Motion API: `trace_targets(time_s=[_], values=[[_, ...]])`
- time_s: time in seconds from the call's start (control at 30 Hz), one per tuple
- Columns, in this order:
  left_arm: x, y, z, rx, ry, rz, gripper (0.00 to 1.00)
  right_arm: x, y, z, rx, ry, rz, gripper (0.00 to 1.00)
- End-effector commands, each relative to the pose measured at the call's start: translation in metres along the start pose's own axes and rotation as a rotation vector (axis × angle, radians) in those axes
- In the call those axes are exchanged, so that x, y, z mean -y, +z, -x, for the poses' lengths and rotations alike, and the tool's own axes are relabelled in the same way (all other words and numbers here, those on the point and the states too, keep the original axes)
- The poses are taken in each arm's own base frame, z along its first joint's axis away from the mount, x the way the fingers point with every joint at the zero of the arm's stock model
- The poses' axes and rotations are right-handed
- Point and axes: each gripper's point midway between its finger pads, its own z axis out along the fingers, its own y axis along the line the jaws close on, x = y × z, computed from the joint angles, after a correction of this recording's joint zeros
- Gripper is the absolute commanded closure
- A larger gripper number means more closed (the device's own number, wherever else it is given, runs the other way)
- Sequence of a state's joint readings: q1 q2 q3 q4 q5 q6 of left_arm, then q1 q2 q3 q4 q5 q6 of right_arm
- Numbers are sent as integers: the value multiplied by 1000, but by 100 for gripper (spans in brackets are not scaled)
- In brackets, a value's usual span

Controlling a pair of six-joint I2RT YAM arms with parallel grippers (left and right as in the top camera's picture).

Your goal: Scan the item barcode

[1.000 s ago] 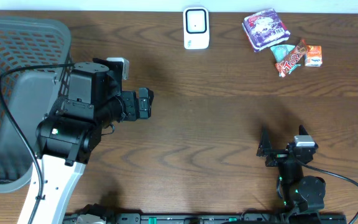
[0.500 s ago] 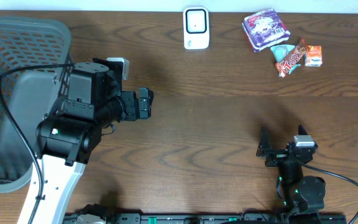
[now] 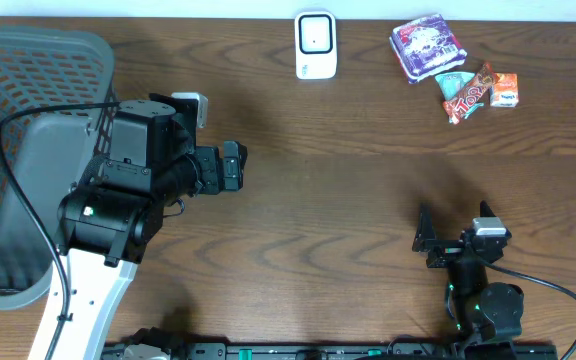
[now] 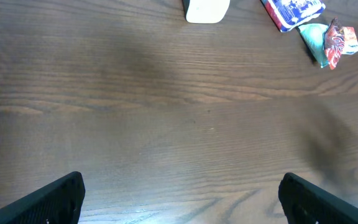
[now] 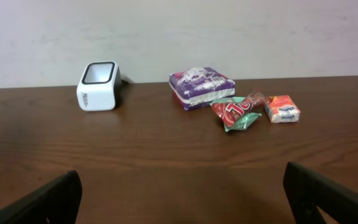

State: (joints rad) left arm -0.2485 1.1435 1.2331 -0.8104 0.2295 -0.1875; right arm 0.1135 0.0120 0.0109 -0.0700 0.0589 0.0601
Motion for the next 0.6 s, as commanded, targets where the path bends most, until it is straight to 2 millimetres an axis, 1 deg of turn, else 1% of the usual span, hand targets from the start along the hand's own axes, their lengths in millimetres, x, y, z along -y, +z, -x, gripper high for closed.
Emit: trace_targets(time_s=[0.0,0.2,0.33,0.43,0.5,0.57], values=[[-1,-4,6,19,-8,7,1,-3,0,-1,0,13,14,1],[-1,-4,5,19,-8,8,1,-3,0,-1,0,13,14,1],[0,-10,6,32,-2,7,1,-3,0,-1,0,13,14,1],[-14,-23,-3,29,9,76,1,-3,0,-1,0,13,14,1],[-21,-29,-16,15,-1,101,1,-3,0,-1,0,13,14,1],[-29,-32,-33,8,-1,113,1,-3,0,-1,0,13,14,1]])
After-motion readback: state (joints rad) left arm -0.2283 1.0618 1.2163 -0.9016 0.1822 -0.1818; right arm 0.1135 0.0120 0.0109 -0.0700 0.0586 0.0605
